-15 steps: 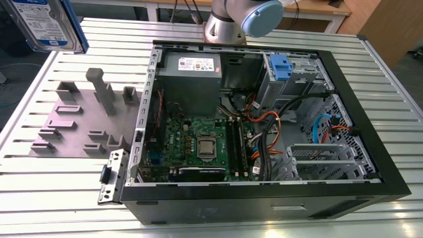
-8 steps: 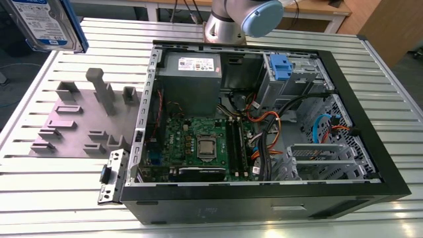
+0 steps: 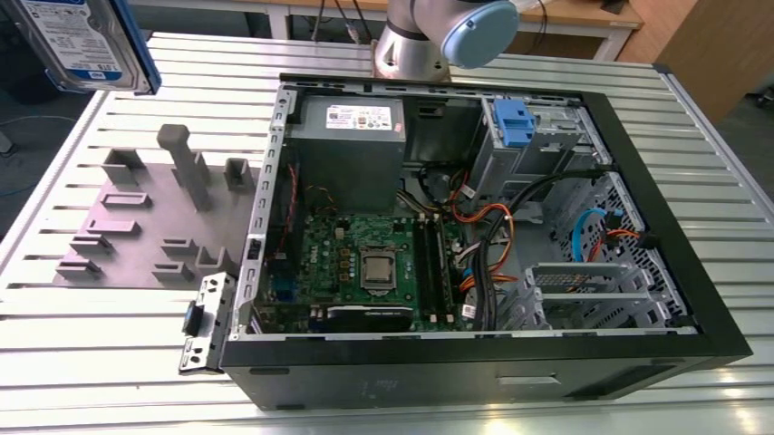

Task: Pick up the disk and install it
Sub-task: 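Pick up the disk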

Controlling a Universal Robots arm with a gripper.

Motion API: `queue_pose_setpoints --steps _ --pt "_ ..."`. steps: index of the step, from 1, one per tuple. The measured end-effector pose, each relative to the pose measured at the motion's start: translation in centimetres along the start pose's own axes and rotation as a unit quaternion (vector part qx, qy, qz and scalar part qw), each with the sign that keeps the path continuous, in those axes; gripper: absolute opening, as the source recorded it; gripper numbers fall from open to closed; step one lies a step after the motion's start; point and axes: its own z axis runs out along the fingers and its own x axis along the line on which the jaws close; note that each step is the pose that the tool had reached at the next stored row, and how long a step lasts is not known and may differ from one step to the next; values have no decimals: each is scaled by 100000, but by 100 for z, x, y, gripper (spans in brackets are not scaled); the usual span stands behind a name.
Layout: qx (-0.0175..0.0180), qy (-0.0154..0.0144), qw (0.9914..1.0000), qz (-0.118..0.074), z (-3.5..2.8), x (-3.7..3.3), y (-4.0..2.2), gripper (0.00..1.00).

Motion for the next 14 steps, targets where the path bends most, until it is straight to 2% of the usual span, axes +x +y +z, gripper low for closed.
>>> queue_pose_setpoints --steps 4,8,14 --pt "-11 -21 100000 -1 -5 0 0 36" --pt "-26 -187 100000 5 -4 0 0 36" --pt "-41 -207 100000 6 -11 0 1 36"
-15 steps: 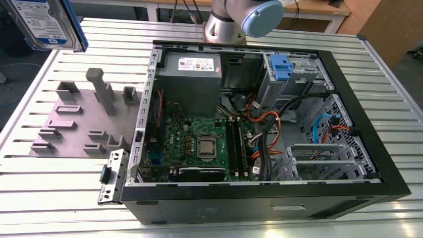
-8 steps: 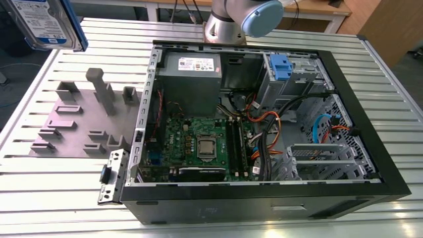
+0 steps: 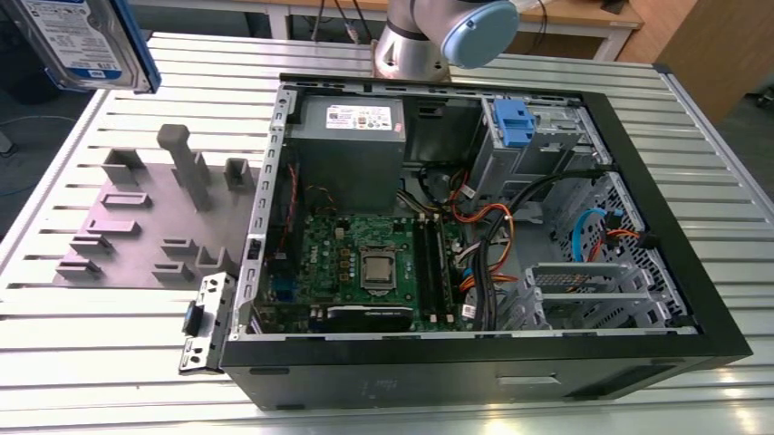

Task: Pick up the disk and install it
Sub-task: 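Pick up the disk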

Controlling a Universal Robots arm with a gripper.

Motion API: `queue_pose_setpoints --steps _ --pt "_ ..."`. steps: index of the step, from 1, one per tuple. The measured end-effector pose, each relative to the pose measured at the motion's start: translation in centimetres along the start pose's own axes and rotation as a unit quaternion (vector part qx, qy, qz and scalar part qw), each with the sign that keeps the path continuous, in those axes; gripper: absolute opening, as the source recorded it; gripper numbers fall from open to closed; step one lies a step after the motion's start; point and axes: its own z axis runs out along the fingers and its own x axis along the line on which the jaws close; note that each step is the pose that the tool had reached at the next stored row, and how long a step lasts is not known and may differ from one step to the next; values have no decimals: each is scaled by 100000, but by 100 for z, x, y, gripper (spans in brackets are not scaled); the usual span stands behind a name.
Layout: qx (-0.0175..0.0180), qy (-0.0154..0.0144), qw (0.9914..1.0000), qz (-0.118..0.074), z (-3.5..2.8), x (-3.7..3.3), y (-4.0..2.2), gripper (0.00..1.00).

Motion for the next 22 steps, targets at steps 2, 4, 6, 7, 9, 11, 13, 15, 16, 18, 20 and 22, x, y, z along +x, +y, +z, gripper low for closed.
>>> queue_pose_setpoints --steps 2,4,6,7,9,11,13,15,16,18,20,22 --pt "4 -1 100000 0 -7 0 0 36" --pt "3 -1 100000 -2 -15 -1 0 36" --pt "8 -4 100000 -3 -22 -1 0 36" --pt "2 -1 100000 -4 -26 -1 0 36" --pt "2 0 100000 -3 -34 -1 0 36" --pt "2 -2 100000 -1 -36 -1 0 36" --pt "1 7 100000 -1 -36 -1 0 36" --pt "-4 14 100000 -4 -41 -1 0 36" --pt "-6 16 100000 -4 -44 -1 0 36" --pt "3 13 100000 -2 -48 -2 0 36" --pt "4 13 100000 -1 -54 -2 0 36" --pt "8 11 100000 -3 -55 -2 0 36"
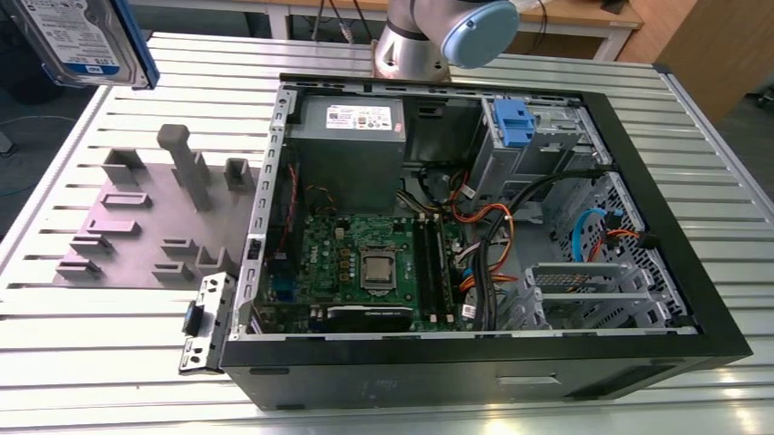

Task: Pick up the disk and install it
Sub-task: 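Pick up the disk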

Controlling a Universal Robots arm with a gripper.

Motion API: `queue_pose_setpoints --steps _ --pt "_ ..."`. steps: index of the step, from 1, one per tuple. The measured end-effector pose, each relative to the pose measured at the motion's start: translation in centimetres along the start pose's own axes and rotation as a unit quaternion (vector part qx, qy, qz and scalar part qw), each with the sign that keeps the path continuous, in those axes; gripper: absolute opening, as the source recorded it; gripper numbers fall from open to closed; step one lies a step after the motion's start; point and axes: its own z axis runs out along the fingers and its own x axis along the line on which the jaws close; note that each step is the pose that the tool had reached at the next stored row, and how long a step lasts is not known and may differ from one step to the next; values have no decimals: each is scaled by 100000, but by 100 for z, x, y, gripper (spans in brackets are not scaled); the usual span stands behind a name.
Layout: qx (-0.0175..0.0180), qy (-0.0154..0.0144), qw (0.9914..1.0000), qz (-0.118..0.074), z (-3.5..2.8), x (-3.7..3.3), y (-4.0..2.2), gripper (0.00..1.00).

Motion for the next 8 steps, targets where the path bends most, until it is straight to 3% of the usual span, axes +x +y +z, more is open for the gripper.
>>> queue_pose_setpoints --steps 8 --pt "-4 2 100000 1 -2 0 0 36"
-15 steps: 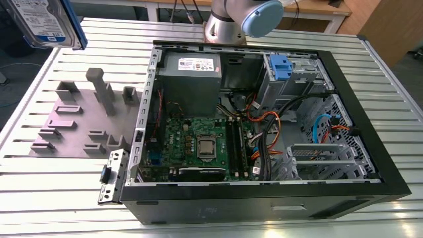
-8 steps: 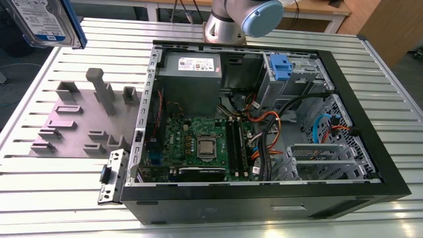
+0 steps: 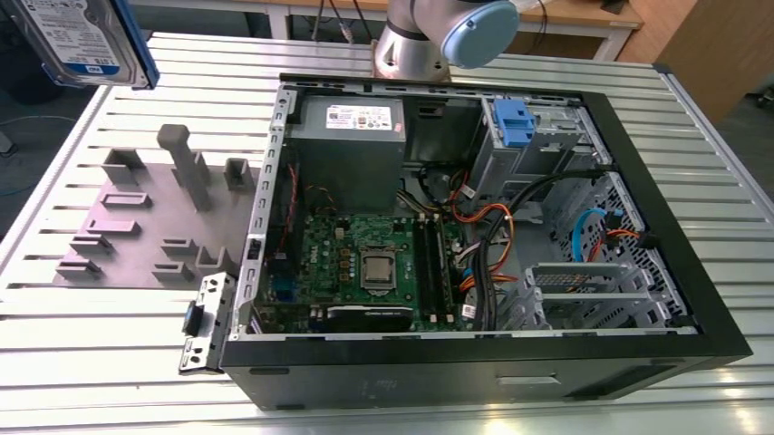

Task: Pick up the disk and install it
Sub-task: 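Pick up the disk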

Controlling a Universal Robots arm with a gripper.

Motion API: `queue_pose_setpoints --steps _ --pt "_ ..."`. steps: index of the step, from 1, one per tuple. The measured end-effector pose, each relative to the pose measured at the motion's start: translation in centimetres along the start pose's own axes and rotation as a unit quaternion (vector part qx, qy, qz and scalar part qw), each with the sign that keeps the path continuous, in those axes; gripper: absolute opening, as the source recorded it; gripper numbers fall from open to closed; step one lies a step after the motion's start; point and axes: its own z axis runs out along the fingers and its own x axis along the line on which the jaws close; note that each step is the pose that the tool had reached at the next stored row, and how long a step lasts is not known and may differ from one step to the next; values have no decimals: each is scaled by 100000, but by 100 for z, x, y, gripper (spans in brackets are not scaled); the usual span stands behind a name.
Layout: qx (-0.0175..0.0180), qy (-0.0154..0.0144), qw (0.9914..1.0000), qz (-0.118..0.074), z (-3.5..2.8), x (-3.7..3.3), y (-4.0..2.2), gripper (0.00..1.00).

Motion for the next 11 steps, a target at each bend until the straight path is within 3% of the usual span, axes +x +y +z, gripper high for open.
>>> queue_pose_setpoints --steps 5,11 --pt "-2 0 100000 -1 -14 0 0 36" --pt "2 -1 100000 5 -114 -6 1 36"
